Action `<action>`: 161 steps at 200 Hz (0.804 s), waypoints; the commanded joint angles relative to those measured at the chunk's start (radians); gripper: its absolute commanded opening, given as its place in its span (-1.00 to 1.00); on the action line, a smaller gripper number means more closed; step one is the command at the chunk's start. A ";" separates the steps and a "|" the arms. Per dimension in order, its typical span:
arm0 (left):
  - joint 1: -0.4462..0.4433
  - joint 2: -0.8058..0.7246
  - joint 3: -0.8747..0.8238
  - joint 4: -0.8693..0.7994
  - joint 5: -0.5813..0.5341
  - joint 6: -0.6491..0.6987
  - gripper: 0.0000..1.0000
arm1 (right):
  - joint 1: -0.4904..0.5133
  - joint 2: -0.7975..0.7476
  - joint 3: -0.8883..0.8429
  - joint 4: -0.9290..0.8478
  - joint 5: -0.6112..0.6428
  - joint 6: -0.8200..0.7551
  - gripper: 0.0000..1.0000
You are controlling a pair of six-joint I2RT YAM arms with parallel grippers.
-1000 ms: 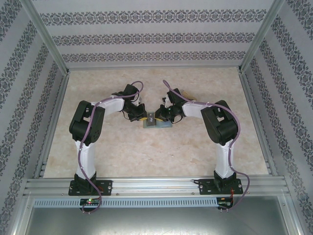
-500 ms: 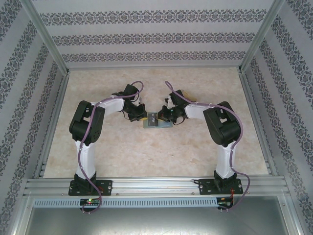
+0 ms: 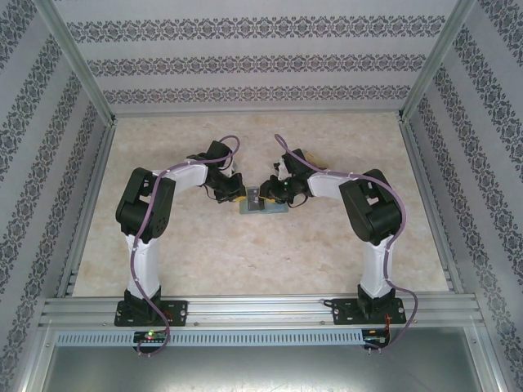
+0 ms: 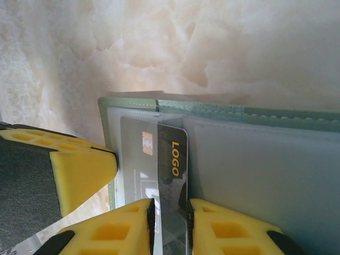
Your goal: Take the credit cards out of the card holder
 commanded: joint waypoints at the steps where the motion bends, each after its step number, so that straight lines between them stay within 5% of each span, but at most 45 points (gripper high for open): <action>1: 0.004 0.010 -0.030 -0.051 -0.020 0.031 -0.90 | 0.011 0.042 0.010 -0.032 -0.002 -0.008 -0.48; 107: 0.004 0.007 -0.039 -0.043 -0.020 0.033 -0.91 | 0.011 0.063 0.023 -0.049 -0.001 -0.006 -0.51; 161: 0.004 -0.014 -0.024 -0.050 -0.035 0.034 -0.90 | -0.010 -0.008 -0.019 -0.027 0.064 -0.036 -1.00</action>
